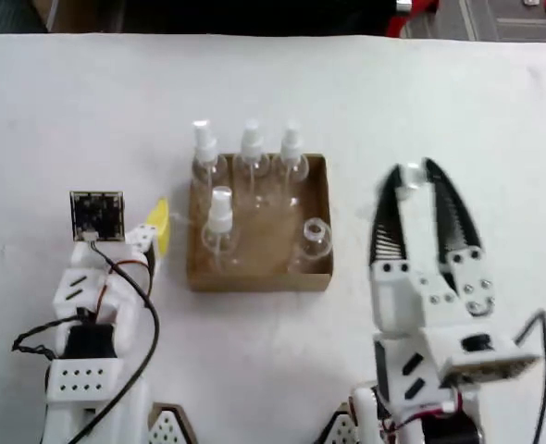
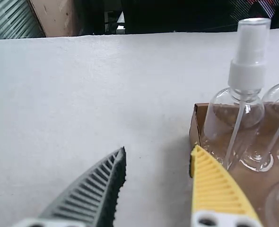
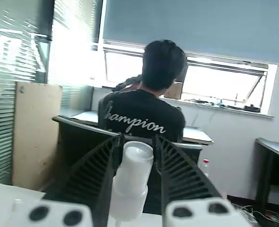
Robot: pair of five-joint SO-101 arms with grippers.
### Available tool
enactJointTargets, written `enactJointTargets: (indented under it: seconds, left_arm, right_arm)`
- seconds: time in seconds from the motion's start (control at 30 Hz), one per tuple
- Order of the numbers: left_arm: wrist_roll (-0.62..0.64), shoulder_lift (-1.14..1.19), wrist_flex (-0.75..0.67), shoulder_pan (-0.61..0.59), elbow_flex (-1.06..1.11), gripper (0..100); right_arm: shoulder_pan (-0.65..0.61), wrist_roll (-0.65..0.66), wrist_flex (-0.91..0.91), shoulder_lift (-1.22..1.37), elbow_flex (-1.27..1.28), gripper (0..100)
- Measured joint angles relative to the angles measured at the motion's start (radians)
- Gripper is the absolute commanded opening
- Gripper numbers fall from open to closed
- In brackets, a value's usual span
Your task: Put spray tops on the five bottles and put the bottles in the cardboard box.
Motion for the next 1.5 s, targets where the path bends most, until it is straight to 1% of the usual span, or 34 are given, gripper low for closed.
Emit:
enactJointTargets:
  seconds: [0.13,0.27,0.47,0.57,0.73,0.93,1.0,1.13,1.2,1.37,1.5]
  left_arm:
    - [0.0,0.0,0.0,0.0,0.0,21]
    - [0.0,0.0,0.0,0.0,0.0,21]
    - [0.0,0.0,0.0,0.0,0.0,21]
    - [0.0,0.0,0.0,0.0,0.0,21]
    - [0.0,0.0,-0.021,0.0,0.0,21]
    - [0.0,0.0,-0.025,0.0,0.0,21]
    - [0.0,0.0,-0.025,0.0,0.0,21]
    - [0.0,0.0,-0.025,0.0,0.0,21]
    - [0.0,0.0,-0.025,0.0,0.0,21]
    - [0.0,0.0,-0.025,0.0,0.0,21]
    - [0.0,0.0,-0.025,0.0,0.0,21]
  right_arm:
    - [-0.054,0.0,-0.144,-0.002,0.117,1.7]
    - [-0.049,0.0,-0.285,-0.002,0.235,1.7]
    - [-0.021,0.0,-0.327,0.003,0.284,1.7]
    - [-0.031,0.0,-0.327,-0.002,0.282,1.7]
    - [-0.112,0.0,-0.327,0.025,0.247,1.7]
    - [-0.129,0.0,-0.327,0.242,0.1,1.7]
    - [-0.13,0.0,-0.293,0.315,0.054,1.7]
    - [-0.14,0.0,-0.117,0.304,-0.009,1.7]
    - [-0.141,0.0,-0.06,0.267,-0.017,1.7]
    - [-0.14,0.0,-0.044,0.183,-0.003,1.7]
    - [-0.141,0.0,-0.1,0.198,0.018,1.7]
